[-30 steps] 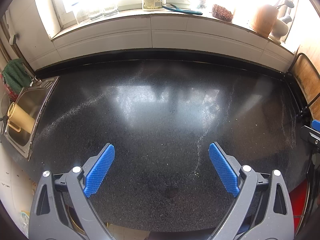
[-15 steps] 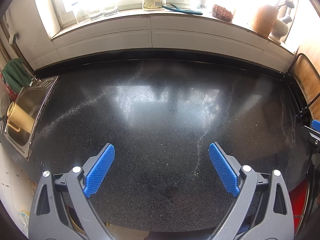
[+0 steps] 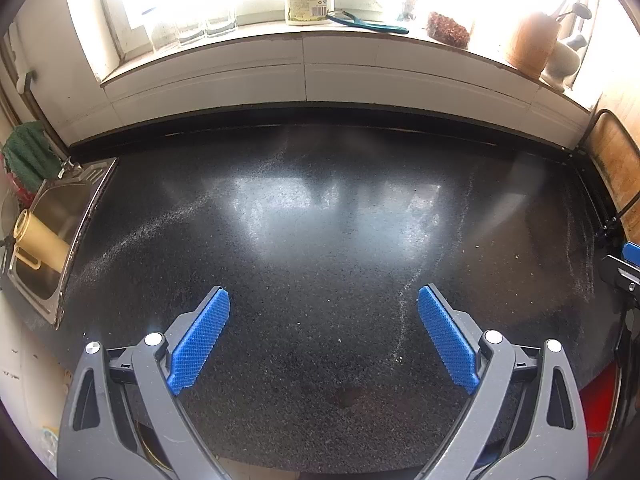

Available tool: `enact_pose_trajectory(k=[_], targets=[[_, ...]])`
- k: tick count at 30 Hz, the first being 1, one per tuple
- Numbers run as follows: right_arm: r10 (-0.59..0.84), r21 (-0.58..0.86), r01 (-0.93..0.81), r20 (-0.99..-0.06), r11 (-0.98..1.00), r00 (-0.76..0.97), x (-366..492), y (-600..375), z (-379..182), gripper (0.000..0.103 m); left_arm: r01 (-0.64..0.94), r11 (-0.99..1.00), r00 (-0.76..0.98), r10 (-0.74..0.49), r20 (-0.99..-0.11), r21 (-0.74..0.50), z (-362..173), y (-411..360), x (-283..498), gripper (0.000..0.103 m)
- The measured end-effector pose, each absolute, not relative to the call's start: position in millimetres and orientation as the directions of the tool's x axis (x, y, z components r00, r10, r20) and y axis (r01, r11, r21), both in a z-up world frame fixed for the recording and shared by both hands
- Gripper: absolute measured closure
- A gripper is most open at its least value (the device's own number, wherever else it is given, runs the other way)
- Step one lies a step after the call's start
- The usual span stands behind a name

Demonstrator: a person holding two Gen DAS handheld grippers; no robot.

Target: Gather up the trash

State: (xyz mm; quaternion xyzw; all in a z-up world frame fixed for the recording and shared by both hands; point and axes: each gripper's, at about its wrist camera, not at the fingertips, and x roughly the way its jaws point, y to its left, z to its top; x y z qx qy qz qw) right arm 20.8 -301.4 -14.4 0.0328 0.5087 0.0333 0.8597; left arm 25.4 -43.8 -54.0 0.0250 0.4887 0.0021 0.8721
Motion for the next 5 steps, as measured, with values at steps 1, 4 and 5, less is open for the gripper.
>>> enact_pose_trajectory(k=[1,4,5], targets=[[0.091,0.091,-0.023,-0.873,0.996,0.478,22,-301,-16,0.007,0.019,0.999,0.519,0.029,-0.854,0.045,-56,-42,28,0.010],[0.094,0.094,-0.023,-0.875,0.995,0.476,28,-302,-24,0.007,0.027,0.999,0.519,0.022,-0.854,0.043,-67,-39,34,0.010],[0.095,0.096,-0.023,-0.874,0.995,0.477,31,-303,-29,0.007,0.032,0.999,0.523,0.019,-0.852,0.042,-72,-36,36,0.010]])
